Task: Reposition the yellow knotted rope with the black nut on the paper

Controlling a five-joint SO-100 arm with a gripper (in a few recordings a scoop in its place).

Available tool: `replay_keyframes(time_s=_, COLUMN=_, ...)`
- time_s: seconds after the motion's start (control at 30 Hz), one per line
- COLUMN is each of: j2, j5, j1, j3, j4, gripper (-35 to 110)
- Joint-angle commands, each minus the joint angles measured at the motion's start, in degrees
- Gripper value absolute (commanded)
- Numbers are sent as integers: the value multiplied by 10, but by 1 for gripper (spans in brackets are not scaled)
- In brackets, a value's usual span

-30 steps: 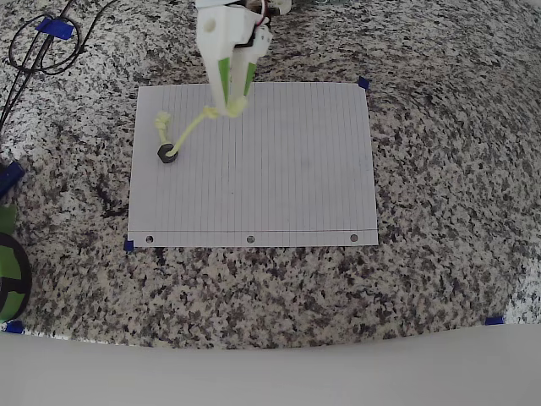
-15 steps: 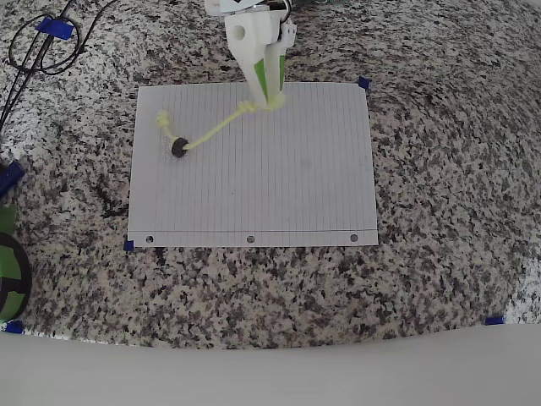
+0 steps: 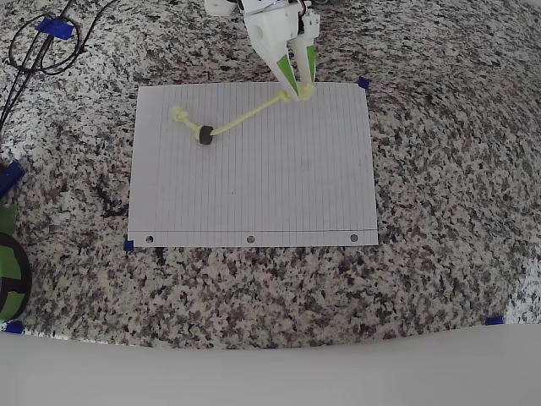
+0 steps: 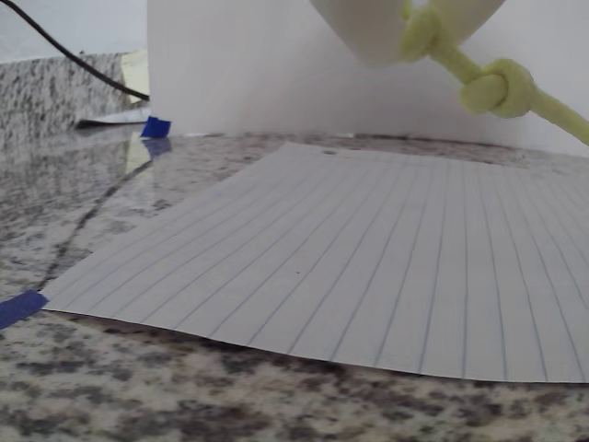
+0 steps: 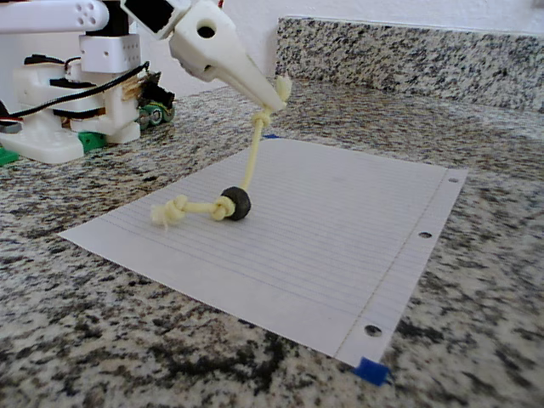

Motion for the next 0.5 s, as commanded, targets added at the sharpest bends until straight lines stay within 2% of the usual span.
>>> replay_keyframes(time_s=0.0, j2=6, j5=-105, j1=-12, j3=-3, j4=-15, gripper=0)
replay_keyframes(time_s=0.1, j2=11, j5=-136, j1=-12, j3=-3, j4=-16, gripper=0)
replay_keyframes(time_s=0.47, j2=11, j5=-132, j1=-15, j3=-4, j4=-4, gripper=0)
